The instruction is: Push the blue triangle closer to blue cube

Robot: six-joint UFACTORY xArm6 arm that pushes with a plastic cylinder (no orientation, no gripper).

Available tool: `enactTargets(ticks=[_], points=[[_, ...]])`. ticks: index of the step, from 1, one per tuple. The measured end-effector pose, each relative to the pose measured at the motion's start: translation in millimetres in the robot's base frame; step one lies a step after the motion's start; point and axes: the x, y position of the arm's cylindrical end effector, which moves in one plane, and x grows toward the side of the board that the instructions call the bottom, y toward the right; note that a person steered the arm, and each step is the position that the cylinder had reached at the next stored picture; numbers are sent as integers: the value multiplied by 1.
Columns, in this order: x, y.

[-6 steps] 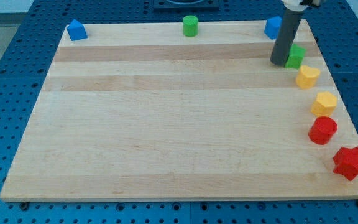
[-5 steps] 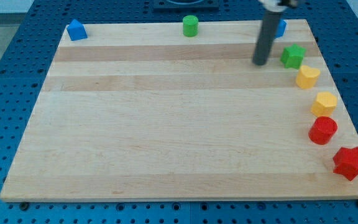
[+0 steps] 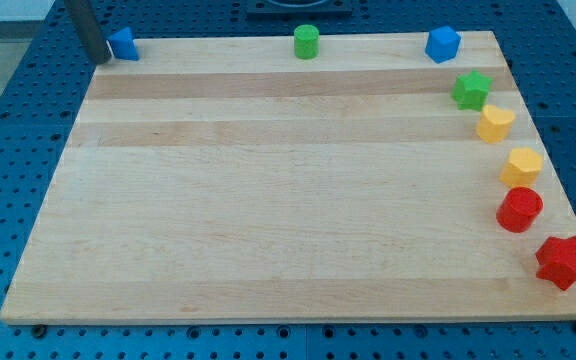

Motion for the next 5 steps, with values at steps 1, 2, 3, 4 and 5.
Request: enactTargets(ticks=[1, 2, 3, 4, 5], points=[[0, 0], [-20, -1], [-36, 0], [-23, 2], [-1, 60]])
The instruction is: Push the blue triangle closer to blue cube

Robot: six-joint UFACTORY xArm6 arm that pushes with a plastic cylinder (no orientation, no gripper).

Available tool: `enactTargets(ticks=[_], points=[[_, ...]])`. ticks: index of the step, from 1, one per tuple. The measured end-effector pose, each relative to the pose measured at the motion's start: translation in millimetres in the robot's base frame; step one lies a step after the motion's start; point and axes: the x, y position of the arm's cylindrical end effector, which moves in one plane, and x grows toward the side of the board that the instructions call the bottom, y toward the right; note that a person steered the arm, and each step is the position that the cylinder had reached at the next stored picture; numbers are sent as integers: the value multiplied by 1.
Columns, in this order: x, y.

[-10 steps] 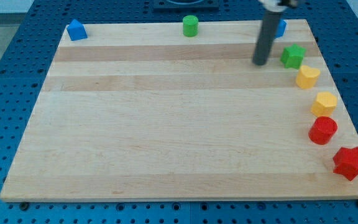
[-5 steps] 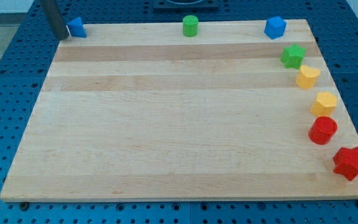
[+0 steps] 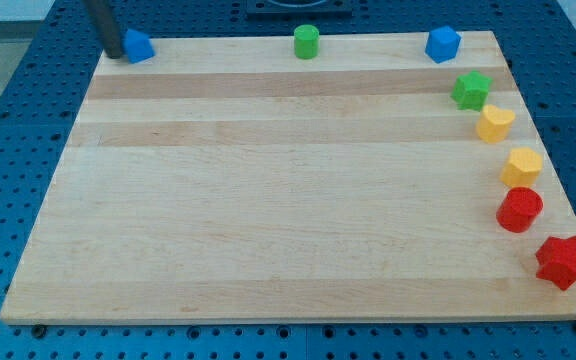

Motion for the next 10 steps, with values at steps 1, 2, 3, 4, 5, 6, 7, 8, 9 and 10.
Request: enactTargets(ticks=[1, 2, 3, 4, 5, 6, 7, 8, 9, 10], points=[[0, 5], [-6, -57], [-28, -51], [-33, -6], [-34, 20], [-18, 51], [0, 86], [22, 133], [46, 174], [56, 180]])
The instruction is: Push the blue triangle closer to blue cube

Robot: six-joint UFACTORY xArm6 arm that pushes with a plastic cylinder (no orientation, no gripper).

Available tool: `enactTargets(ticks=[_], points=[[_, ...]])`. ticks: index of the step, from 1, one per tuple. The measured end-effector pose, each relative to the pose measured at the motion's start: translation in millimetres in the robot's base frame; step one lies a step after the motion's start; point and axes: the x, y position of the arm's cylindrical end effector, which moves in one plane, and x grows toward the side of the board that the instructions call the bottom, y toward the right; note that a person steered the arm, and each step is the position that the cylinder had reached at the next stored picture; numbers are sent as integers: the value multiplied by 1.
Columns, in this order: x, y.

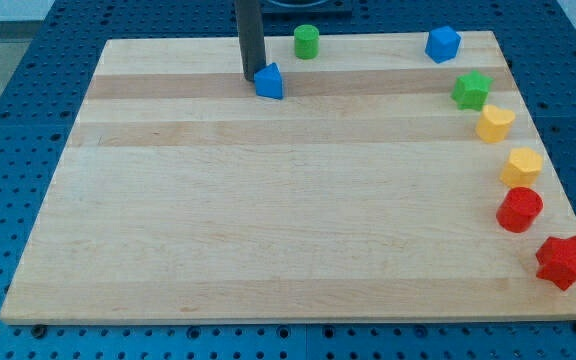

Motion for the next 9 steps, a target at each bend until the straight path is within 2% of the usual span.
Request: enactTargets(ticks=[2, 4, 6, 9], points=[[17, -15], [37, 59], [37, 121], [48, 133]])
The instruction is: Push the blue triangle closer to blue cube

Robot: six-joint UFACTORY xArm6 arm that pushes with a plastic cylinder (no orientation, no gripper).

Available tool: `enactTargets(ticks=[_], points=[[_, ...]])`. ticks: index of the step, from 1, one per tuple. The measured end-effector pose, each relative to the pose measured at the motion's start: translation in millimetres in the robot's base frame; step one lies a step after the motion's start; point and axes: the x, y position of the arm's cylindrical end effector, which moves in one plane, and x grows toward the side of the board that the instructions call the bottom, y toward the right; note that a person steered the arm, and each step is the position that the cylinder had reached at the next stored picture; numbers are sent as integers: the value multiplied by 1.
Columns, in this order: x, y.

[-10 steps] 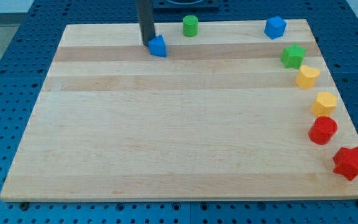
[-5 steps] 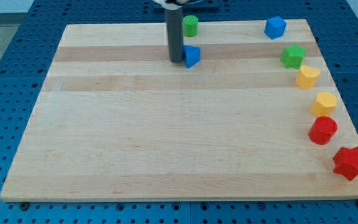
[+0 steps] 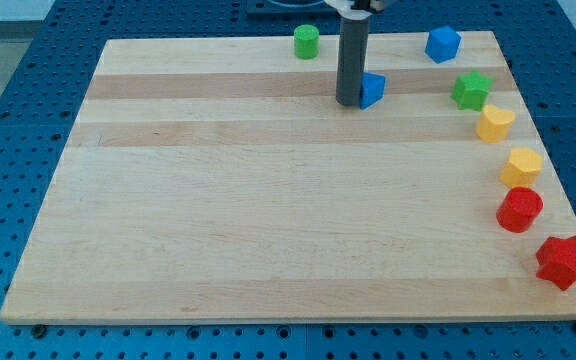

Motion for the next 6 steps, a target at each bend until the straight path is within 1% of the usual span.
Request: enactTargets(ticks=[2, 4, 5, 6], points=[[-2, 42], [-18, 68], [-18, 90], [-24, 98]])
